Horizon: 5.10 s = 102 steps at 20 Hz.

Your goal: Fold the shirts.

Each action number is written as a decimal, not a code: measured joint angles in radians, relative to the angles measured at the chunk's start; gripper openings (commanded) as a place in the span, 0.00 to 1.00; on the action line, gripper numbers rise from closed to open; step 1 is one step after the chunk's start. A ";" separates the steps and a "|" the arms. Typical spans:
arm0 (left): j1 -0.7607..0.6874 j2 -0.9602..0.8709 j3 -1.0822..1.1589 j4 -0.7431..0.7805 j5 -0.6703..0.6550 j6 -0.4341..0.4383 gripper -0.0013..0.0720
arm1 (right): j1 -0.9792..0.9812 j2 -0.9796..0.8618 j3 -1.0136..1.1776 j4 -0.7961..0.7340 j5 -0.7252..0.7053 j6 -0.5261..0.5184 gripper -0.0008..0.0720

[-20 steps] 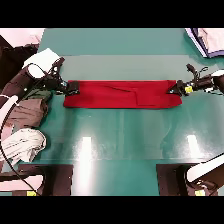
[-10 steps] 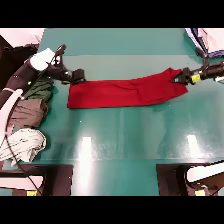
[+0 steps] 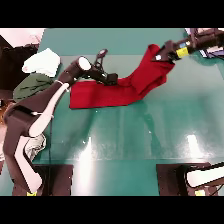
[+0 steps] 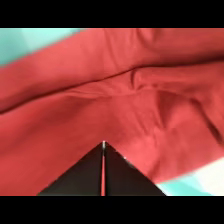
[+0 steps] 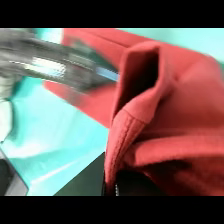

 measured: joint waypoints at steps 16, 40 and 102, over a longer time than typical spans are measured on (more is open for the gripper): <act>0.089 0.039 0.048 0.100 -0.142 0.014 0.05 | 0.303 -0.130 0.087 -0.002 -0.153 0.014 0.03; 0.492 0.425 -0.073 0.187 -0.493 0.086 0.05 | 0.254 -0.098 -0.203 0.111 -0.409 -0.208 0.93; 0.401 0.426 -0.151 0.022 -0.462 0.095 0.05 | -1.052 0.706 -1.030 -0.457 -0.442 0.061 0.77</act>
